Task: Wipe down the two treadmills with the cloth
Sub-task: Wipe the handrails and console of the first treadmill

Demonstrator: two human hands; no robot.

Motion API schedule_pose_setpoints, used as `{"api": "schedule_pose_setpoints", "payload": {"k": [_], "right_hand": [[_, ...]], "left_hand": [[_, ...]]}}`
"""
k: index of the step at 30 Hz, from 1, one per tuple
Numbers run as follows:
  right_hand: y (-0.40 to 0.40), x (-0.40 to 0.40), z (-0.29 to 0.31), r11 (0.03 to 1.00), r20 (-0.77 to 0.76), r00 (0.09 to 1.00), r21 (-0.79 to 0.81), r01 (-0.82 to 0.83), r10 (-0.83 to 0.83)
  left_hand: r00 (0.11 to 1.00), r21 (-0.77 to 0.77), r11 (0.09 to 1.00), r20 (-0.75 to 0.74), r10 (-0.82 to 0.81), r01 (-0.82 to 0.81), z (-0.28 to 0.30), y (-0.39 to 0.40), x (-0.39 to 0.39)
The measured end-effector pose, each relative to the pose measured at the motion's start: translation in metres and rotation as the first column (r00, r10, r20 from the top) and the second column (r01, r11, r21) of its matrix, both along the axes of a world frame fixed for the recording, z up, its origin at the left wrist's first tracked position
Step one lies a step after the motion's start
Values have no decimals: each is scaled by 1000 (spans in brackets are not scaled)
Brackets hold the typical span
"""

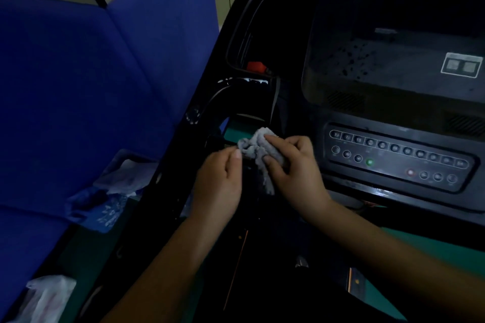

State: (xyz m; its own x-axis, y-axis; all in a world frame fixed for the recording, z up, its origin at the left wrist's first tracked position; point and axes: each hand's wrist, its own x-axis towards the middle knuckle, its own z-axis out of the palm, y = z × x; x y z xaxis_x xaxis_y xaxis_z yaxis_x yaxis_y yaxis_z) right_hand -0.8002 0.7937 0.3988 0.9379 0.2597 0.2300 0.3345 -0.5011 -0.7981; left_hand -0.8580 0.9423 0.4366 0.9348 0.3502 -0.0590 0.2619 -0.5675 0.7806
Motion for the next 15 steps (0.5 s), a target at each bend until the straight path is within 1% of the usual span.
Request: {"api": "schedule_pose_setpoints", "payload": {"k": [1, 2, 3, 4, 5, 6, 7, 8, 9, 10, 11, 12, 13, 15], "right_hand": [[3, -1, 2, 999, -31, 998, 11, -47, 48], [7, -2, 4, 993, -62, 991, 22, -118, 119], [9, -3, 6, 978, -87, 974, 32, -208, 210], [10, -3, 7, 954, -104, 949, 40, -296, 299], [10, -1, 9, 934, -124, 926, 38, -356, 358], [8, 4, 11, 926, -140, 916, 29, -375, 375], [5, 13, 10, 933, -129, 925, -2, -360, 356], [1, 24, 8, 944, -76, 947, -86, -319, 313], [-3, 37, 6, 937, 11, 963, -234, -261, 270], [-5, 50, 4, 891, 98, 960, -405, -204, 264], [-6, 63, 3, 820, 158, 944, -549, -161, 290], [-6, 75, 1, 756, 189, 927, -641, -133, 323], [-5, 84, -1, 710, 206, 915, -695, -113, 348], [0, 98, -3, 663, 255, 886, -745, -75, 387]], "left_hand": [[999, -204, 979, -36, 25, -32, 3, -11, 4], [996, -343, 935, -61, 72, -88, 2, -18, 8], [989, -424, 893, -81, 127, -149, -2, -22, 12], [977, -467, 859, -108, 182, -211, -5, -22, 15], [963, -492, 828, -131, 236, -269, -7, -19, 17], [945, -509, 798, -143, 293, -324, -10, -15, 19], [925, -517, 769, -153, 347, -374, -13, -9, 20], [907, -519, 749, -154, 392, -413, -15, -3, 20], [892, -513, 738, -141, 430, -437, -17, 2, 19], [883, -508, 735, -126, 452, -449, -18, 5, 18], [876, -504, 732, -117, 468, -459, -19, 7, 16], [870, -501, 728, -118, 478, -468, -20, 8, 15], [863, -496, 722, -128, 489, -482, -21, 8, 14], [847, -498, 699, -161, 507, -513, -24, 7, 12]]}}
